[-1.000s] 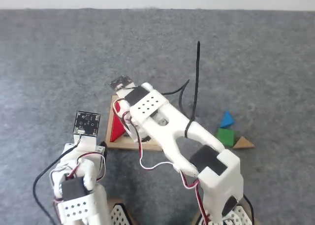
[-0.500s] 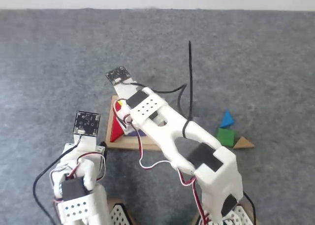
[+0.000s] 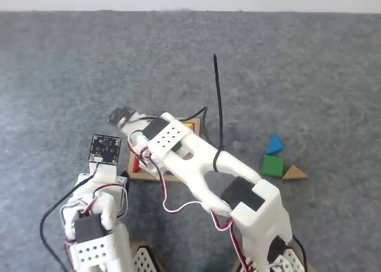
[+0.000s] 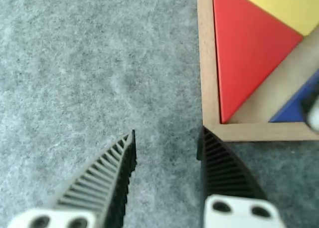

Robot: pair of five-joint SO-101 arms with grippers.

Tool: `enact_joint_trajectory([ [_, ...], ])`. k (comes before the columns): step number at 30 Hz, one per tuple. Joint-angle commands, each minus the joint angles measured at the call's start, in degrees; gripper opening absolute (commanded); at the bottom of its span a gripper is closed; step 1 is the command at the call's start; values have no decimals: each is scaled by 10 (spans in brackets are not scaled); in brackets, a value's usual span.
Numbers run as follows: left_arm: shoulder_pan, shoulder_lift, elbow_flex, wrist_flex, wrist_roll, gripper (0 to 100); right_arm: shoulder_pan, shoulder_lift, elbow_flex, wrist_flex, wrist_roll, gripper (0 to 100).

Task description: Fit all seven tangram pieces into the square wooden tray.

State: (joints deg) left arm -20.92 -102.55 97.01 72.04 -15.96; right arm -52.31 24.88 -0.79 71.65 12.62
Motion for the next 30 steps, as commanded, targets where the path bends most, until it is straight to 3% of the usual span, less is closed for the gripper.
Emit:
enact_joint_trajectory([
  [1, -4, -8, -5, 4, -3, 197, 0, 3, -1, 38, 77, 9],
  [6, -4, -8, -5, 4, -3, 197, 7, -5, -4, 64, 120, 9],
  [19, -4, -8, -5, 4, -3, 197, 35, -131, -17, 57, -35, 10],
  [30, -4, -8, -5, 4, -3, 197, 36, -44, -17, -86, -68, 9],
])
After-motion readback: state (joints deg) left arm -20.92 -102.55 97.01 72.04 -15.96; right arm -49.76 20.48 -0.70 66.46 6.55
